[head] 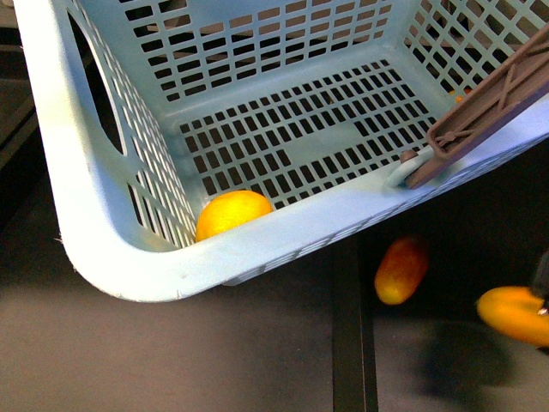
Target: Pick lemon and mango into basket
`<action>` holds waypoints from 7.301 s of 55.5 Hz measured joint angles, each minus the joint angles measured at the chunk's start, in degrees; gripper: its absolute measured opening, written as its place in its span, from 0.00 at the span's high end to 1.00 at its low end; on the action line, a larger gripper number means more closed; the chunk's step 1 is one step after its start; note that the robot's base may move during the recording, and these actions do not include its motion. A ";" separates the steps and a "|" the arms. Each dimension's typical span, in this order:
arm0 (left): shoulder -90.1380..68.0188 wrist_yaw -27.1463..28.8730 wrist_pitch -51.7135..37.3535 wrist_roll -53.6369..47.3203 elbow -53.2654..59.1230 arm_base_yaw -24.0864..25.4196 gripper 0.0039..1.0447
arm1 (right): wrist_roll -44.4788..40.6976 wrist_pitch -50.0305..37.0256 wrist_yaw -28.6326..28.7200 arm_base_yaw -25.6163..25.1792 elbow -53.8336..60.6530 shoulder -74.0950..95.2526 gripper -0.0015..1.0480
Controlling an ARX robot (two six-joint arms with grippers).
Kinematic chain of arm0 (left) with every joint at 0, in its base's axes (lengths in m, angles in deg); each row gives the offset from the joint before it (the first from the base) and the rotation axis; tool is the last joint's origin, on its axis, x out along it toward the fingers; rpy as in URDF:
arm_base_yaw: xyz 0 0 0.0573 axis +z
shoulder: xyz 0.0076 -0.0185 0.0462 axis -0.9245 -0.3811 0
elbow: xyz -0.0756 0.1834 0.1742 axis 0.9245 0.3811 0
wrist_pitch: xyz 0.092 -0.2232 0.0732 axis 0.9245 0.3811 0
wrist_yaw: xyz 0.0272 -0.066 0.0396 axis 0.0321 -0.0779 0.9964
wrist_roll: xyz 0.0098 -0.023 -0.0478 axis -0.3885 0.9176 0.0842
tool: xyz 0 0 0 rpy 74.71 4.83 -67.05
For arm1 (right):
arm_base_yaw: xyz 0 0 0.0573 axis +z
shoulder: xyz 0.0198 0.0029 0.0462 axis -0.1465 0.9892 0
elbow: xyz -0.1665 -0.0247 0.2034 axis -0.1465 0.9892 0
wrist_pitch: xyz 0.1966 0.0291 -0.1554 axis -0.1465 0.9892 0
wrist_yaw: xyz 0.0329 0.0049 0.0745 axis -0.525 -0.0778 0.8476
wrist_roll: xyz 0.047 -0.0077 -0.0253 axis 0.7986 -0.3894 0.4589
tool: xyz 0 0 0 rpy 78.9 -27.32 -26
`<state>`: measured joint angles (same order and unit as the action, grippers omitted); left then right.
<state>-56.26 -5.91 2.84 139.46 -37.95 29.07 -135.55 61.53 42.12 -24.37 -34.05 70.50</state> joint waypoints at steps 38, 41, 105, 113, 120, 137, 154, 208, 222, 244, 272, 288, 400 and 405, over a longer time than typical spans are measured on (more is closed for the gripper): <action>0.00 0.00 0.00 0.00 0.00 0.00 0.96 | 33.86 16.17 24.39 -20.00 4.85 -46.64 0.46; 0.00 0.00 0.00 0.00 0.00 0.00 0.96 | 38.69 15.63 25.94 -20.00 5.99 -50.49 0.46; 0.00 0.04 0.00 -0.02 0.00 0.00 0.96 | 90.95 -10.27 -18.45 30.51 -8.22 -39.56 0.21; -0.07 -0.59 0.04 -0.20 0.07 0.00 0.96 | 91.06 -8.00 -18.43 29.22 -7.39 -43.06 0.08; -0.15 0.17 0.07 0.28 0.07 0.00 0.96 | 89.44 -0.68 -18.82 24.81 -3.56 -51.74 0.08; -0.15 0.02 0.07 0.22 0.07 -0.04 0.96 | 76.74 -4.66 -12.11 16.17 12.46 -74.82 0.43; -0.15 0.52 0.07 0.35 0.07 -0.04 0.96 | 74.64 -5.42 -12.11 16.13 21.68 -81.70 0.92; -0.15 -0.02 0.07 0.42 0.07 -0.04 0.96 | 74.36 6.05 -12.07 16.13 31.65 -104.78 0.98; -0.15 0.00 0.07 0.39 0.07 -0.04 0.96 | 74.36 9.88 -12.07 16.13 31.65 -108.52 0.98; -0.15 0.09 0.07 0.44 0.07 -0.02 0.96 | 74.31 22.01 -12.02 16.13 31.63 -120.30 0.98; -0.15 -0.02 0.07 0.46 0.07 -0.04 0.96 | 74.27 22.21 -12.04 16.13 31.63 -120.54 0.49; -0.15 -0.04 0.07 0.46 0.07 -0.04 0.96 | 74.27 22.21 -12.04 16.13 31.63 -120.54 0.09; -4.07 39.89 0.87 35.50 15.43 12.79 0.11 | 74.27 22.23 -11.98 16.13 31.63 -120.63 0.08; -0.17 43.82 7.13 36.44 14.10 9.60 0.07 | 74.27 22.23 -11.98 16.13 31.63 -120.63 0.08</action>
<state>-56.43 37.91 9.96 175.89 -23.85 38.67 -61.28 83.76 30.14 -8.24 -2.42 -50.13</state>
